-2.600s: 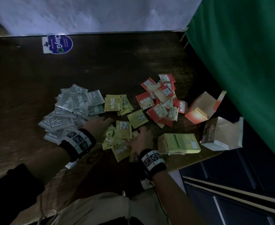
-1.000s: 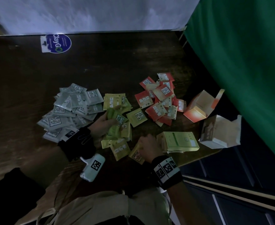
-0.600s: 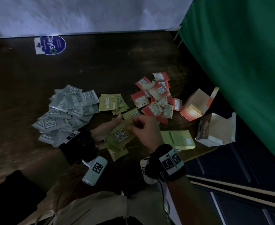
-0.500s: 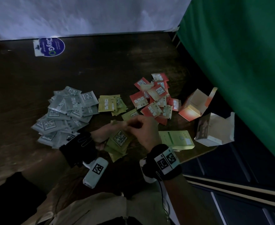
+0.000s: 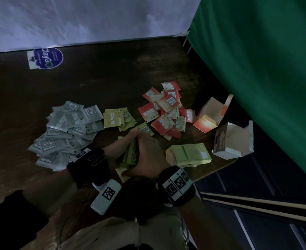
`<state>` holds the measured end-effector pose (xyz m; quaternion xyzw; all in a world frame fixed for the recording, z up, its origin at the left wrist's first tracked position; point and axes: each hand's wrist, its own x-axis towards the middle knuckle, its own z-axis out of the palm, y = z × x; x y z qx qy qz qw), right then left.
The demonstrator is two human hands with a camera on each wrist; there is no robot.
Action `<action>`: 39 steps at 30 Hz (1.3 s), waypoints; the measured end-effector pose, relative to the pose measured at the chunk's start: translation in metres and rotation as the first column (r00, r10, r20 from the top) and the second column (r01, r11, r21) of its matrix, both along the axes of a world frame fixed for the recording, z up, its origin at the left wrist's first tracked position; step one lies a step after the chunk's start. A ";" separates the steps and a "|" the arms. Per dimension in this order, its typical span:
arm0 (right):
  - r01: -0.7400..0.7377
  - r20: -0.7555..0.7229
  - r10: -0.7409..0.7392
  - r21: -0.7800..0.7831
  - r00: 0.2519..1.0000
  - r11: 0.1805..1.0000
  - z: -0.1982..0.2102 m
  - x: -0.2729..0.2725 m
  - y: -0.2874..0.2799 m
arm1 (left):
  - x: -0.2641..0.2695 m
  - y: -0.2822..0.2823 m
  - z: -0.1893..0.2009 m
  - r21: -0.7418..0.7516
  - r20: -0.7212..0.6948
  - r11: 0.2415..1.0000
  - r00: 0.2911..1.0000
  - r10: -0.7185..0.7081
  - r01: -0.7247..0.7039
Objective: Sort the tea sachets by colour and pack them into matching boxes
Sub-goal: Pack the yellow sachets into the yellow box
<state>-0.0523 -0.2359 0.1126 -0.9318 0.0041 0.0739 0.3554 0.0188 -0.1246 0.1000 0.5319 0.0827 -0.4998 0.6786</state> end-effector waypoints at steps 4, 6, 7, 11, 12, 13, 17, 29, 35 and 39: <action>0.053 0.070 -0.059 0.082 0.996 0.995 -0.002 -0.002 -0.005 | -0.003 -0.004 0.007 -0.021 0.008 0.998 0.999 -0.052 0.052; 0.078 0.079 -0.095 0.196 0.992 0.977 -0.004 -0.003 -0.013 | -0.001 -0.003 0.008 -0.055 0.039 0.988 0.989 -0.144 0.146; 0.077 0.086 -0.098 0.216 0.991 0.973 -0.005 -0.003 -0.016 | -0.001 -0.003 0.007 -0.079 0.051 0.981 0.983 -0.174 0.178; 0.098 0.236 -0.119 0.099 0.964 0.990 -0.005 -0.005 -0.016 | 0.001 -0.011 0.012 -0.079 0.115 0.989 0.986 -0.117 0.127; 0.122 0.286 -0.142 0.084 0.948 0.989 -0.004 -0.007 -0.013 | 0.001 -0.014 0.016 -0.089 0.117 0.991 0.989 -0.090 0.101; 0.145 0.340 -0.165 0.084 0.926 0.986 -0.004 -0.009 -0.010 | 0.001 -0.017 0.023 -0.113 0.099 0.990 0.993 -0.067 0.079; 0.252 0.395 -0.283 0.130 0.874 0.959 -0.007 -0.014 -0.008 | -0.002 -0.027 0.034 -0.241 -0.001 0.969 0.999 -0.053 0.051; 0.721 0.320 -0.805 0.360 0.500 0.592 0.017 -0.041 -0.102 | -0.019 -0.085 0.023 0.312 0.638 0.790 0.500 -0.585 0.527; 0.802 0.332 -0.835 0.277 0.438 0.530 0.014 -0.078 -0.134 | -0.026 -0.107 0.007 0.658 0.586 0.530 0.078 -0.807 0.536; 0.824 0.410 -0.827 0.252 0.385 0.508 0.014 -0.100 -0.138 | -0.018 -0.108 0.002 0.546 0.615 0.668 0.300 -0.729 0.506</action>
